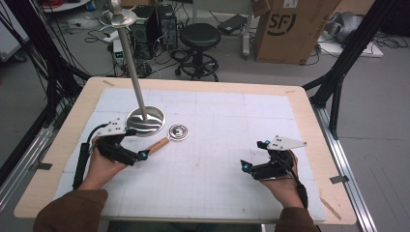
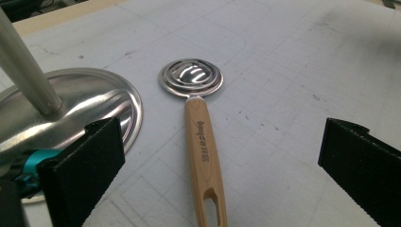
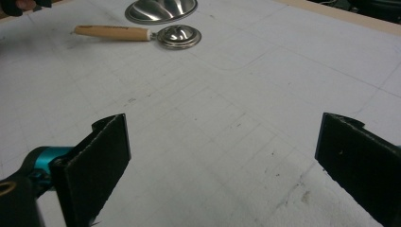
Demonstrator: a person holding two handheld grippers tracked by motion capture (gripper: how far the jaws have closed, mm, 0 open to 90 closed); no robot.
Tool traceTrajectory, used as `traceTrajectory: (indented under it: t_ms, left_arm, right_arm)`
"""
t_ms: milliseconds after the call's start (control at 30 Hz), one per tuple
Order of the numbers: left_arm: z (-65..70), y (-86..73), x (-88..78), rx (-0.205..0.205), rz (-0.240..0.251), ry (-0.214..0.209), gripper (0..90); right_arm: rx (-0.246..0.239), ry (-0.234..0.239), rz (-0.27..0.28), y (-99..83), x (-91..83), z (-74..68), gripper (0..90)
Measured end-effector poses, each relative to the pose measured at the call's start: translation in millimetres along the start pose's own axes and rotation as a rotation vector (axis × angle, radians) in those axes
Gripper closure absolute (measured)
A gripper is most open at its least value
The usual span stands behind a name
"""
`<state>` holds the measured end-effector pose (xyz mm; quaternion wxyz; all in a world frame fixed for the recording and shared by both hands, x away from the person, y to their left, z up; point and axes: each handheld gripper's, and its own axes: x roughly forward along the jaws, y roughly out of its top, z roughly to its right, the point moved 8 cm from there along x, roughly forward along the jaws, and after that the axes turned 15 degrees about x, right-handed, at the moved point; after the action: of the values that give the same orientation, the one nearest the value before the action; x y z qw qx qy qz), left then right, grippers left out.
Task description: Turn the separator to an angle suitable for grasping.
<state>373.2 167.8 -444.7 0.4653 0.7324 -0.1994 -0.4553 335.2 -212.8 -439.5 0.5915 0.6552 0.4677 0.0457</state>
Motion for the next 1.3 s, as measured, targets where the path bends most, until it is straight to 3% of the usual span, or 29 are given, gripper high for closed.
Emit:
traceTrajectory:
  t_ms: [600,733,833,933,1100,1300]
  left_arm:
    - [-7.8,18.2,42.9,0.052,-0.125,-0.012,7.7]
    - [-10.0,17.0,49.9,0.034,-0.138,-0.02,10.9]
    - [-13.1,11.9,55.8,0.03,-0.177,-0.017,12.1]
    - [-15.6,9.6,60.4,0.035,-0.215,-0.017,15.1]
    - [-14.7,11.1,67.7,0.053,-0.237,-0.044,26.1]
    - [-15.3,1.7,72.3,0.027,-0.283,-0.062,33.4]
  right_arm:
    - [-0.002,0.003,-0.01,-0.9,0.7,1.7,2.8]
    - [-0.004,0.001,-0.012,-1.6,0.8,2.3,2.8]
    - [-0.002,-0.002,-0.012,-1.8,0.8,3.3,2.8]
    - [0.001,0.003,-0.018,-2.8,1.2,3.5,2.8]
    - [0.002,0.001,-0.028,-4.4,2.4,4.0,2.8]
    - [0.002,-0.001,-0.027,-4.6,1.8,3.6,2.8]
